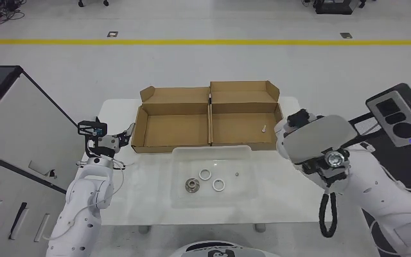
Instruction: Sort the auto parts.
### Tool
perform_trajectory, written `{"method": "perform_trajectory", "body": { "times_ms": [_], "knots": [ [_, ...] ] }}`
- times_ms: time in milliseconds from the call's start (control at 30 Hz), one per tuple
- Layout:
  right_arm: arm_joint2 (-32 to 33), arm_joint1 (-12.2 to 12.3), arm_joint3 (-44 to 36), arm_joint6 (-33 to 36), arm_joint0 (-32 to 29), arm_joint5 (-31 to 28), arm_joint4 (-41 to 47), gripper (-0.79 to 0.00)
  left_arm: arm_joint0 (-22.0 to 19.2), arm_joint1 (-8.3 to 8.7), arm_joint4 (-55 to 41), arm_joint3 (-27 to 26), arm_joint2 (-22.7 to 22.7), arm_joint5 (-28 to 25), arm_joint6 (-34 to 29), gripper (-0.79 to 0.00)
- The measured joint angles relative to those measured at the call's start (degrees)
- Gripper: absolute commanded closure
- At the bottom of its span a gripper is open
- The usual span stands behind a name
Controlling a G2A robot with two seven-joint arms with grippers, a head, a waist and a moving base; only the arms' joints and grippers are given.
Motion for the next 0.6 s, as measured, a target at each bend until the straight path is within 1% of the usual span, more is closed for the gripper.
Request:
{"method": "perform_trajectory", "body": {
  "times_ms": [200,333,433,600],
  "knots": [
    [0.8,-1.2,1.8,0.3,-1.6,0.0,-0.8,0.0,0.0,0.0,0.0,0.0,0.0,0.0,0.0,-0.785],
    [0.2,-1.4,3.7,3.3,-1.2,0.0,-0.8,0.0,0.0,0.0,0.0,0.0,0.0,0.0,0.0,-0.785],
    [-0.3,-1.2,5.4,8.1,-0.7,0.0,0.2,0.0,0.0,0.0,0.0,0.0,0.0,0.0,0.0,-0.785],
    [-0.3,-0.8,7.8,17.7,-0.1,0.0,4.5,0.0,0.0,0.0,0.0,0.0,0.0,0.0,0.0,-0.785]
  ]
}}
